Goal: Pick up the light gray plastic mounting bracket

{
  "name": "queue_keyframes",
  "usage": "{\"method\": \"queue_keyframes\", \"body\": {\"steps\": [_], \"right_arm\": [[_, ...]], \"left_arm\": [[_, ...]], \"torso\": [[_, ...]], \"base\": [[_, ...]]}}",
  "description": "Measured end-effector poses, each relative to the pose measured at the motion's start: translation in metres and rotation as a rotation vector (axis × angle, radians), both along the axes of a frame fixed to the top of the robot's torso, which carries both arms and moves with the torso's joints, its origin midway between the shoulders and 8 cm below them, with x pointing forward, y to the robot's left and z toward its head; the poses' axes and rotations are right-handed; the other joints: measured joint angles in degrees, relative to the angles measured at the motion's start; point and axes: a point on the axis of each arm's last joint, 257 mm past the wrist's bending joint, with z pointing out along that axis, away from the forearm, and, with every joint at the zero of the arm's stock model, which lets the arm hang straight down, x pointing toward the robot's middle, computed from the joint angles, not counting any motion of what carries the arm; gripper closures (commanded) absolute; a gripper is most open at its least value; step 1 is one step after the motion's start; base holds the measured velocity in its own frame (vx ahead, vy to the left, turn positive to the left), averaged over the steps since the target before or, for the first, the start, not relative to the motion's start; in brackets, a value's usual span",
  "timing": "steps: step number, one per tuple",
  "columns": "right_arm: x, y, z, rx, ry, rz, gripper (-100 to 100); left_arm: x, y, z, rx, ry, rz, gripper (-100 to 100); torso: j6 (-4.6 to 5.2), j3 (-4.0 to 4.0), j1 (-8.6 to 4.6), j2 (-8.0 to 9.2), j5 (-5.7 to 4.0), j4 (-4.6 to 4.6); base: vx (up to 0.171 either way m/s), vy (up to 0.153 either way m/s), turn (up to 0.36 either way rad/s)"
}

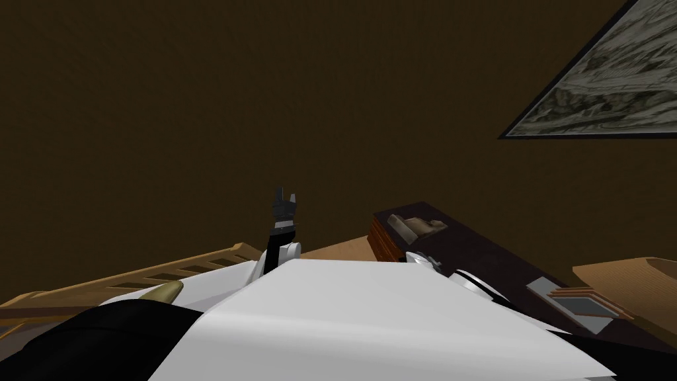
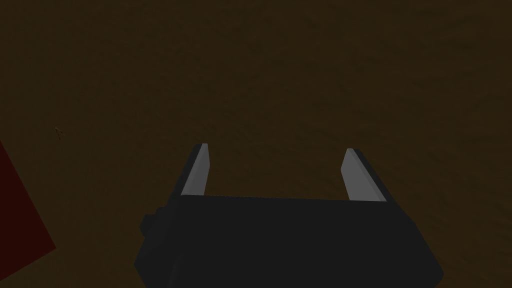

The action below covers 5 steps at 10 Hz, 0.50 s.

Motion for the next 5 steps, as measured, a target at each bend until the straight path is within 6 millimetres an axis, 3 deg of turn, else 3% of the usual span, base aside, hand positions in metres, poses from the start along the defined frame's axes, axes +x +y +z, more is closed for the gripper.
{"method": "queue_keyframes", "body": {"steps": [1, 5], "right_arm": [[-0.001, 0.001, -0.001, 0.001, 0.003, 0.004, 100], [0.015, 0.023, 0.0, -0.001, 0.009, 0.05, 100]], "left_arm": [[0.0, 0.0, 0.0, 0.0, 0.0, 0.0, 0], [0.0, 0.0, 0.0, 0.0, 0.0, 0.0, 0]], "torso": [[-0.06, 0.01, 0.0, 0.0, -0.01, 0.01], [-0.18, -0.03, 0.06, -0.06, -0.01, 0.02]], "base": [[0.004, -0.013, 0.009], [0.017, -0.029, -0.161]]}}
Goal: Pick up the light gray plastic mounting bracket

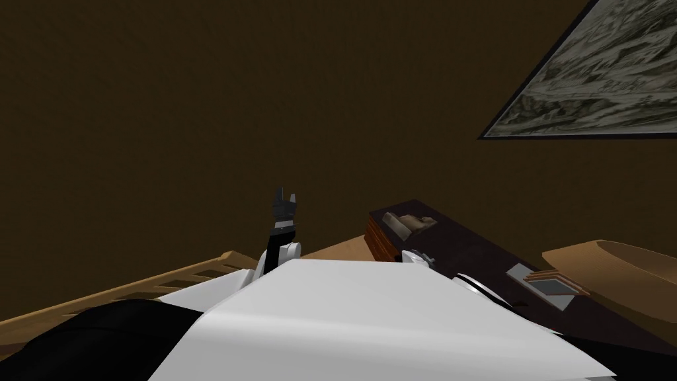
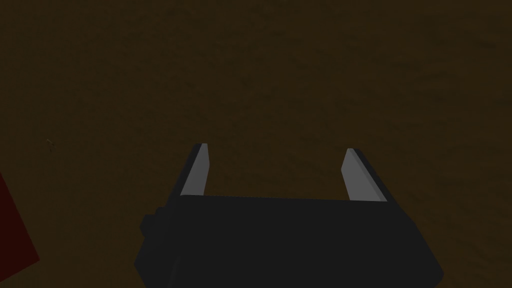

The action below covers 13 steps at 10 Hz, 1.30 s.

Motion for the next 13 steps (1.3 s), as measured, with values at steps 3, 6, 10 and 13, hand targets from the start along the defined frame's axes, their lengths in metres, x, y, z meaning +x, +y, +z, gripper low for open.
{"method": "queue_keyframes", "body": {"steps": [3, 6, 10, 13], "right_arm": [[0.021, 0.031, -0.004, 0.003, 0.001, 0.067, 100], [0.04, 0.06, 0.0, 0.005, 0.004, 0.12, 100], [0.054, 0.083, -0.001, 0.007, 0.001, 0.163, 100], [0.074, 0.122, 0.002, 0.007, 0.001, 0.234, 100]], "left_arm": [[0.0, 0.0, 0.0, 0.0, 0.0, 0.0, 0], [0.0, 0.0, 0.0, 0.0, 0.0, 0.0, 0], [0.0, 0.0, 0.0, 0.0, 0.0, 0.0, 0], [0.0, 0.0, 0.0, 0.0, 0.0, 0.0, 0]], "torso": [[0.13, -0.09, -0.16, -0.07, -0.17, -0.13], [0.07, -0.08, -0.17, -0.04, -0.16, -0.12], [0.07, -0.06, -0.15, 0.0, -0.19, -0.13], [0.13, -0.1, -0.22, -0.06, -0.19, -0.15]], "base": [[0.028, -0.032, -0.19], [0.016, -0.025, -0.12], [0.021, -0.025, -0.158], [0.039, -0.04, -0.282]]}}
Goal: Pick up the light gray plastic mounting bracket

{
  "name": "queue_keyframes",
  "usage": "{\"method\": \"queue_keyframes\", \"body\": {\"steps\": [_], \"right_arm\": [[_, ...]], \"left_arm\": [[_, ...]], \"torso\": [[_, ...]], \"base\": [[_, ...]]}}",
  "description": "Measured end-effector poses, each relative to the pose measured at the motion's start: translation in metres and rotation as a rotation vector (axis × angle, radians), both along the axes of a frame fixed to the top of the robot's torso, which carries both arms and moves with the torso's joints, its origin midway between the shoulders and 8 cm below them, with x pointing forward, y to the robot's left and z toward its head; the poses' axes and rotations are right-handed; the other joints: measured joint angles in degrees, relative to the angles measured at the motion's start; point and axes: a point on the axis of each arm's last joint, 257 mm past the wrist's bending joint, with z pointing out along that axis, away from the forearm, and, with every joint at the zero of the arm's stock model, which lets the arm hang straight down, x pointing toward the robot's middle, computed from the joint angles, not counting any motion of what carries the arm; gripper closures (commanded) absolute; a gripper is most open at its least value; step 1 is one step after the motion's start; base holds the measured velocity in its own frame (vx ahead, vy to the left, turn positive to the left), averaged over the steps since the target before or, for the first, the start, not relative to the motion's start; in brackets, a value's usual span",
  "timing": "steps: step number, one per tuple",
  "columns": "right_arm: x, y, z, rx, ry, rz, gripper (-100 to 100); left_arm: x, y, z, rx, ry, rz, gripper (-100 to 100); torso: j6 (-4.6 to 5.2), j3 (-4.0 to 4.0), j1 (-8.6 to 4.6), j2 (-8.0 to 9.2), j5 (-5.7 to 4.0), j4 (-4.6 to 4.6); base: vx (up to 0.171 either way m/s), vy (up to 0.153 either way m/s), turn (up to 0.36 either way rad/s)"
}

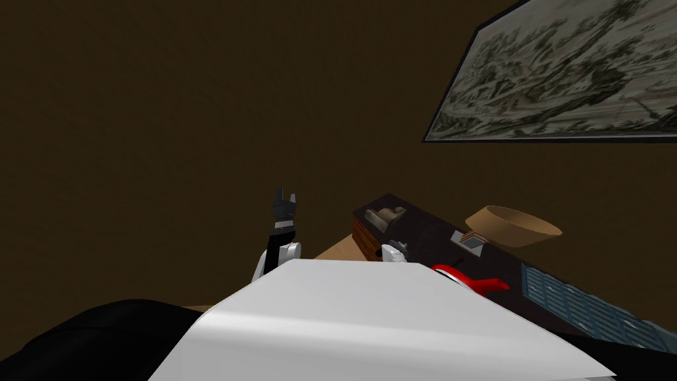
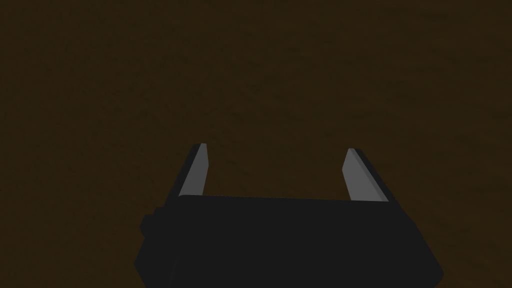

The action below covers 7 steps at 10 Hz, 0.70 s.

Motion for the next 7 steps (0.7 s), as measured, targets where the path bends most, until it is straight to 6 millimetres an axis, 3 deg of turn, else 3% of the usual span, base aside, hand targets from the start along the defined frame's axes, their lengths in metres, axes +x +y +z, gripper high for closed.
{"method": "queue_keyframes", "body": {"steps": [2, 3, 4, 6, 7], "right_arm": [[0.012, 0.022, 0.003, -0.005, -0.001, 0.036, 100], [0.013, 0.024, 0.005, -0.005, -0.003, 0.039, 100], [0.024, 0.039, 0.007, -0.004, -0.009, 0.064, 100], [0.024, 0.046, 0.01, -0.005, -0.007, 0.075, 100], [0.025, 0.047, 0.011, -0.006, -0.008, 0.076, 0]], "left_arm": [[0.0, 0.0, 0.0, 0.0, 0.0, 0.0, 0], [0.0, 0.0, 0.0, 0.0, 0.0, 0.0, 0], [0.0, 0.0, 0.0, 0.0, 0.0, 0.0, 0], [0.0, 0.0, 0.0, 0.0, 0.0, 0.0, 0], [0.0, 0.0, 0.0, 0.0, 0.0, 0.0, 0]], "torso": [[-0.01, 0.01, 0.04, 0.02, 0.02, 0.02], [-0.06, 0.06, 0.08, 0.07, 0.01, 0.05], [-0.01, 0.04, 0.07, 0.04, 0.01, 0.04], [-0.06, 0.08, 0.07, 0.11, 0.02, 0.05], [-0.04, 0.09, 0.09, 0.14, 0.02, 0.05]], "base": [[0.023, -0.015, -0.057], [0.025, -0.024, -0.288], [0.028, -0.014, -0.128], [0.007, -0.008, 0.014], [0.0, 0.0, 0.0]]}}
